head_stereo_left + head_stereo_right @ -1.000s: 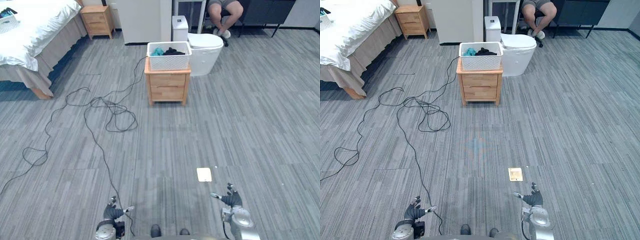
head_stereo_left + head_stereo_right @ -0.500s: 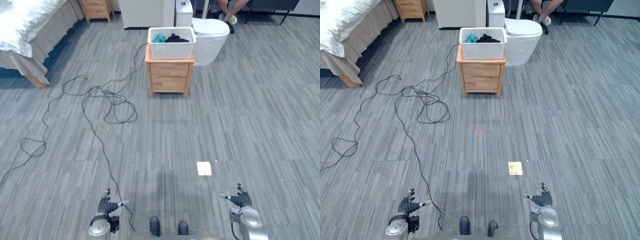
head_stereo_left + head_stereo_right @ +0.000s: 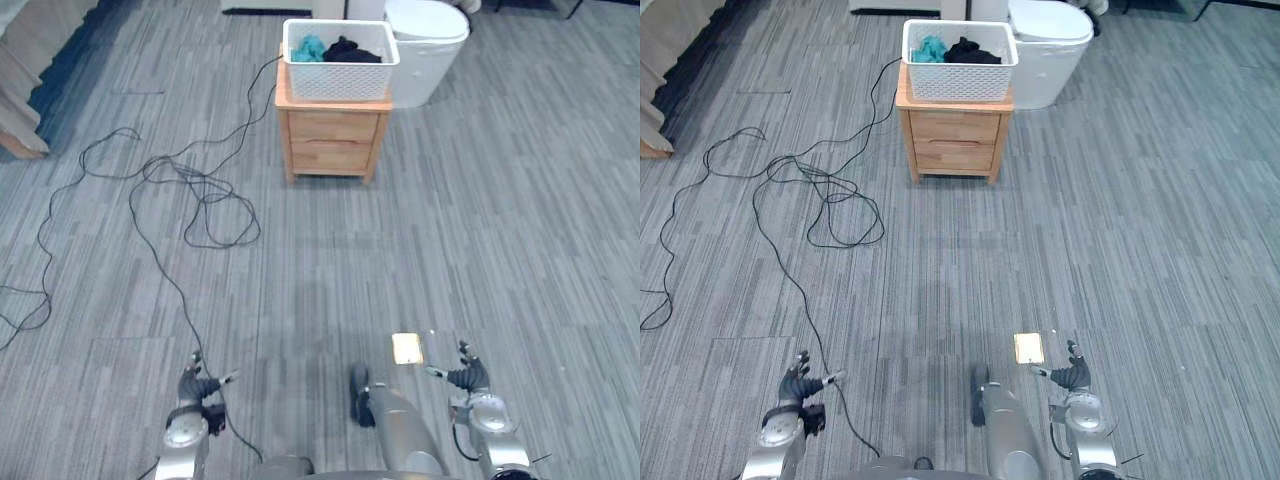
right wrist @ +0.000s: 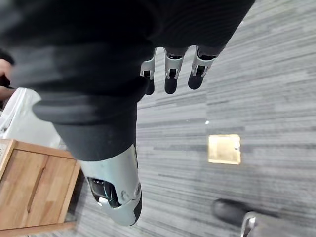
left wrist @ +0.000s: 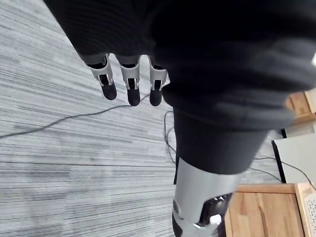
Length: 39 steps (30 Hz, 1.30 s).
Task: Pick up the laundry basket with both hands and put the clothes into the washing machine.
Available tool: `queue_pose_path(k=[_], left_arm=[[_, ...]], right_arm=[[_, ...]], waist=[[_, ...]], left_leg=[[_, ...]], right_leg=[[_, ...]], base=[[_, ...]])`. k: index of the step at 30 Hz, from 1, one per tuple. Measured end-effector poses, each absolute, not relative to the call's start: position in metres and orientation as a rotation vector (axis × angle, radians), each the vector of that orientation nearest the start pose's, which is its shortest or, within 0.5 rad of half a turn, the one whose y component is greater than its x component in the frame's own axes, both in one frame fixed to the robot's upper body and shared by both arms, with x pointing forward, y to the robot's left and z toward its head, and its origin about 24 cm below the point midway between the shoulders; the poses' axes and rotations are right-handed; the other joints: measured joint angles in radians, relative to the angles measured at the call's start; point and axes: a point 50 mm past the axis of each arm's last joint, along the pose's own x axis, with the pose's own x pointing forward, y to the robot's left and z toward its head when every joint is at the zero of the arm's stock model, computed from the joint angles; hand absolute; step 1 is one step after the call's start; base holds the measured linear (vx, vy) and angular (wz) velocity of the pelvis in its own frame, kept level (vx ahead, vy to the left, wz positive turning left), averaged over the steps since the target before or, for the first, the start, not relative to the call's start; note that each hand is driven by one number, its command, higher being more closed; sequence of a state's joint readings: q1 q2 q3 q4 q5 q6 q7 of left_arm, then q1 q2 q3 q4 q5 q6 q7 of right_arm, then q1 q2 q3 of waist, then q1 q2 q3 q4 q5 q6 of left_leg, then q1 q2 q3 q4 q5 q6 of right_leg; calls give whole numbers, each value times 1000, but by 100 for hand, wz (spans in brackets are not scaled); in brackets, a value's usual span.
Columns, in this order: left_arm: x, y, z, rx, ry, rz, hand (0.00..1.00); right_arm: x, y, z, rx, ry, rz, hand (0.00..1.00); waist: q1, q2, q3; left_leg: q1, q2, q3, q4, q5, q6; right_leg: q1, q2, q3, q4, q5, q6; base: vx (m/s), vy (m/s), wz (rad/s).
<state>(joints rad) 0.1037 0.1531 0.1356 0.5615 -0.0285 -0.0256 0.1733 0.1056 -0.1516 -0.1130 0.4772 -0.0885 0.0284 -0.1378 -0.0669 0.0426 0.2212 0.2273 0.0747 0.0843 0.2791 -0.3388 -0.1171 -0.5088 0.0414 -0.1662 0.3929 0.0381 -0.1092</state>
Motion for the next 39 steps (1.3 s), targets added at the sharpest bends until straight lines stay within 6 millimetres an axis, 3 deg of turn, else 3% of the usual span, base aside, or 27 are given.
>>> queue_pose_path(k=[1,2,3,4,7,9,10,13,14,15,16,17,18,19,20,22,23,25,27,28,29,30,32,33,34,36,39], left_arm=[[175,235,-88,129,613,373,0],[174,233,-89,115,612,376,0],[174,228,-88,91,602,381,0],[174,224,-87,76,593,369,0],[166,219,-85,55,584,369,0],[160,214,-89,36,602,371,0],[153,212,-91,27,616,373,0],[148,210,-94,26,645,357,0],[148,206,-95,30,649,335,0],[146,205,-96,32,656,327,0],[140,203,-100,33,680,321,0],[142,204,-98,42,671,315,0],[144,204,-98,46,668,309,0],[146,205,-97,60,664,297,0],[149,202,-96,63,661,280,0],[152,201,-96,61,657,281,0],[154,202,-95,62,649,281,0],[156,208,-93,76,637,291,0],[157,209,-95,81,651,291,0],[153,216,-98,94,673,305,0],[149,219,-100,102,690,309,0],[142,215,-109,81,744,317,0],[142,210,-110,50,747,328,0],[146,207,-108,30,730,337,0],[149,203,-107,-7,716,356,0],[145,205,-104,-10,702,369,0],[145,208,-100,-23,679,390,0]], right_arm=[[187,-223,-74,-241,569,-248,0],[188,-221,-72,-243,558,-236,0],[188,-217,-70,-236,543,-225,0],[187,-213,-67,-225,529,-226,0],[192,-208,-56,-218,464,-221,0],[194,-209,-53,-214,452,-225,0],[194,-209,-52,-214,450,-226,0],[192,-212,-54,-214,465,-235,0],[188,-215,-57,-217,478,-246,0],[185,-216,-59,-217,493,-250,0],[182,-216,-64,-213,515,-253,0],[182,-210,-67,-182,525,-260,0],[181,-208,-68,-173,531,-262,0],[179,-204,-71,-161,546,-263,0],[180,-200,-71,-153,548,-255,0],[183,-196,-70,-159,543,-235,0],[185,-193,-70,-159,536,-223,0],[192,-187,-66,-159,515,-198,0],[191,-191,-66,-166,516,-206,0],[189,-192,-71,-169,540,-208,0],[185,-191,-76,-168,565,-208,0],[179,-198,-84,-189,619,-212,0],[177,-202,-84,-197,622,-221,0],[175,-207,-82,-202,618,-238,0],[170,-208,-84,-202,630,-242,0],[171,-208,-78,-195,597,-248,0],[182,-211,-60,-191,504,-265,0]], waist=[[0,2,1],[1,9,6],[11,21,21],[30,21,24],[71,-8,37],[88,-4,34],[97,-6,29],[126,-17,17],[134,-25,-4],[135,-28,-16],[136,-44,-45],[131,-85,-47],[130,-94,-47],[117,-102,-48],[104,-101,-44],[102,-86,-34],[100,-67,-32],[80,-70,-34],[64,-72,-35],[63,-87,-41],[64,-110,-50],[76,-95,-53],[77,-59,-54],[73,-41,-39],[85,-14,-25],[90,-21,-25],[113,-23,-27]], left_leg=[[-73,15,14,185,84,-30],[-122,32,14,321,156,-28],[-209,97,13,589,197,-30],[-294,154,37,795,185,-14],[-469,196,107,940,130,69],[-607,200,147,809,105,106],[-654,181,172,632,104,105],[-673,84,152,162,166,21],[-675,49,144,67,201,24],[-672,30,129,78,257,62],[-662,10,121,111,337,153],[-625,-6,156,180,253,170],[-600,-9,165,195,223,170],[-549,-14,165,195,187,172],[-464,-18,166,186,148,177],[-317,-6,172,147,124,181],[-238,9,178,117,121,180],[-176,31,186,88,116,171],[-122,57,190,60,70,121],[-87,50,187,40,35,76],[-79,31,176,39,22,59],[-54,57,141,56,8,42],[-102,88,101,152,49,20],[-149,109,80,271,82,13],[-223,165,62,477,100,2],[-298,195,86,597,98,7],[-387,205,126,530,84,31]], right_leg=[[20,3,1,34,-65,-13],[53,12,6,32,-85,-16],[149,38,9,4,-115,-22],[256,62,17,-39,-139,-41],[448,65,75,-110,-225,-46],[531,65,100,-145,-270,-42],[570,61,118,-163,-293,-36],[655,32,174,-205,-354,0],[682,14,201,-208,-393,28],[694,-1,216,-197,-411,45],[687,-32,234,-121,-438,87],[622,-69,232,113,-424,131],[580,-81,221,238,-385,190],[503,-98,218,442,-308,228],[432,-116,184,644,-311,206],[359,-130,142,763,-338,155],[301,-131,101,744,-350,137],[204,-136,46,628,-353,140],[126,-129,1,437,-334,162],[121,-109,9,218,-261,165],[131,-107,21,88,-158,145],[142,-89,26,107,-101,62],[165,-72,10,95,-159,54],[199,-73,-10,82,-179,49],[290,-57,-33,34,-192,39],[370,-59,-55,-21,-198,29],[425,-61,-56,-77,-200,28]], base=[[696,-169,-1],[831,-209,5],[674,-165,3],[794,-191,1],[529,-103,-21],[603,-18,-31],[769,79,-42],[531,110,-51],[660,189,-52],[738,225,-71],[979,279,-73],[983,273,-68],[939,249,-43],[714,174,-20],[683,149,-20],[575,49,-42],[511,-3,-44],[427,-46,-5],[504,-105,18],[540,-124,16],[679,-196,3],[545,-172,-2],[452,-170,18],[518,-221,55],[485,-209,44],[363,-143,22],[238,-46,1]])
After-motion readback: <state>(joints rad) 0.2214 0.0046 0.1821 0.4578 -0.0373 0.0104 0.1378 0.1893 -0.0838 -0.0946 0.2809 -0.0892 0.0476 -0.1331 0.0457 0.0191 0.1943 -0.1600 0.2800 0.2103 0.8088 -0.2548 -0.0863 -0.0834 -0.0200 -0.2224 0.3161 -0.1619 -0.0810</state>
